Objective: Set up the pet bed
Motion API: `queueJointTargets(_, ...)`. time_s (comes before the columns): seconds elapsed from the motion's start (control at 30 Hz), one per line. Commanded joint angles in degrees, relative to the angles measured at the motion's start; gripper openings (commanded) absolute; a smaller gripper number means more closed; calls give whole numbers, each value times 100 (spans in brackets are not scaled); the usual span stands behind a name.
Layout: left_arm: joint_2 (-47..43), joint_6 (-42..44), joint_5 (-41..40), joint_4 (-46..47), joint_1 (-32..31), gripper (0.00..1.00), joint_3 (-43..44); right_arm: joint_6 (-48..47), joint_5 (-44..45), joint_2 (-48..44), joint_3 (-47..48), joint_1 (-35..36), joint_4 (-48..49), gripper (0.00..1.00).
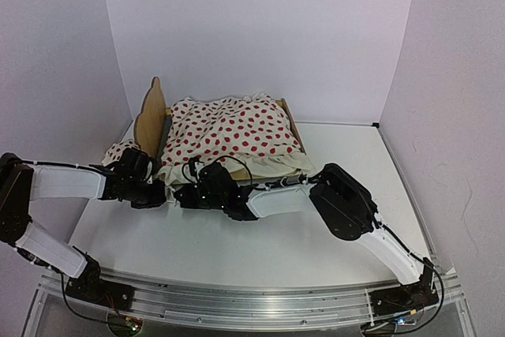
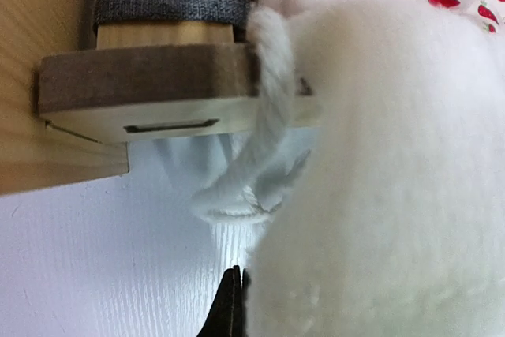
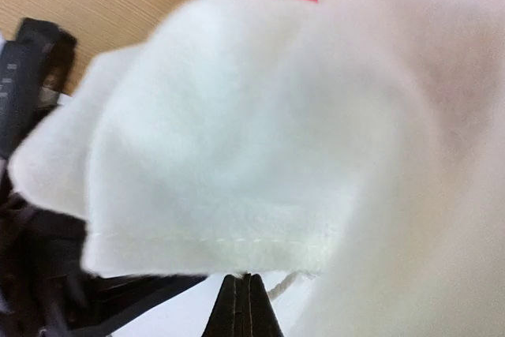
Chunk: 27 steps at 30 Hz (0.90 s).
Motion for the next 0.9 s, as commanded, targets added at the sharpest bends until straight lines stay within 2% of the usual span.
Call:
queueJointTargets(0.0, -171, -43, 20, -374, 67, 0, 214, -121, 120, 398, 508, 44, -932, 0)
queueJointTargets(0.17, -196, -50, -46, -565, 115, 0, 267, -309, 422, 737, 1195, 59, -1399, 0)
queueJointTargets(0.3, -122, -155, -362, -516, 446, 2, 210, -276, 541, 771, 1254, 70, -1411, 0)
queueJointTargets(0.4, -34, -142, -383, 51, 593, 20, -14, -293, 639, 597, 1014, 84, -1402, 0)
queueJointTargets(0.57, 155, -328, -210, 1446, 586, 36, -494, -287, 611, 459, 705, 93, -1111, 0)
queueJointTargets(0.87, 516, -481, -811, 2863, 586, 41, -979, -121, 454, 700, 879, 115, -790, 0)
